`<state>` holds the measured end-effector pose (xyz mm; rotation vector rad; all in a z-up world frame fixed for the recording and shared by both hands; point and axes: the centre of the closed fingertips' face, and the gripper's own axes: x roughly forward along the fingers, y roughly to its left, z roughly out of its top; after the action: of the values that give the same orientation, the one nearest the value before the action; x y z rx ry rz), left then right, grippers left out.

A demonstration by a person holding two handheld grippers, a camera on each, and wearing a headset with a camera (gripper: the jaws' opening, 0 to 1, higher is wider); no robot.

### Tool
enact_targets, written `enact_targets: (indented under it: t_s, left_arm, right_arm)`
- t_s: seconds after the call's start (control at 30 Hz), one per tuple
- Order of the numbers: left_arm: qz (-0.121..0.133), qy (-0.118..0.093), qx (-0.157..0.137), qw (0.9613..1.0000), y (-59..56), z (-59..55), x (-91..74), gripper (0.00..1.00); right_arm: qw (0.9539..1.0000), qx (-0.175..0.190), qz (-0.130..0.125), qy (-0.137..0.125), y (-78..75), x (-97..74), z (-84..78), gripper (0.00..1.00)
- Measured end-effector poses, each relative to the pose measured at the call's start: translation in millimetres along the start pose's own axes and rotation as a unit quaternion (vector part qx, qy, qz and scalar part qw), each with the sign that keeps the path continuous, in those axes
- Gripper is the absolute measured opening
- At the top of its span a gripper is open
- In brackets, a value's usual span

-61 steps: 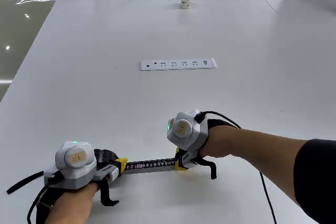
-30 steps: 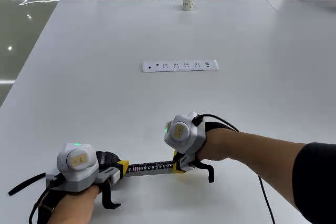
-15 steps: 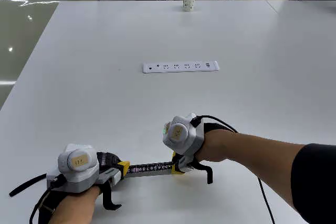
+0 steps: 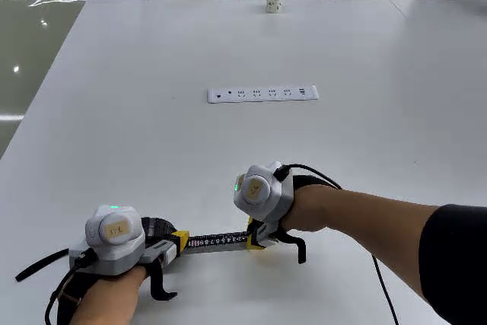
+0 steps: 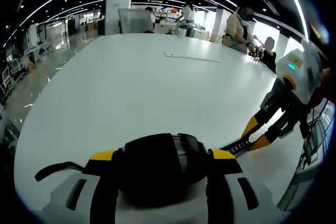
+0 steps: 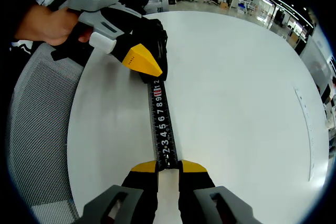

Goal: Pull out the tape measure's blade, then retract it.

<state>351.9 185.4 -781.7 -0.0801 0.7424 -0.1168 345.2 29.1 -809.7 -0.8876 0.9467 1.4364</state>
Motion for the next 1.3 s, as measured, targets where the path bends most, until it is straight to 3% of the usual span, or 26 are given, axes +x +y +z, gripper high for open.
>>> enact_targets:
  t_s: [1.3]
  left_arm:
    - [-0.002, 0.001, -0.003, 1.0, 0.0, 0.0, -0.3, 0.64]
  right_arm:
    - [0.9999, -0.006, 0.0, -0.009, 2.0, 6.9, 16.3, 0.11]
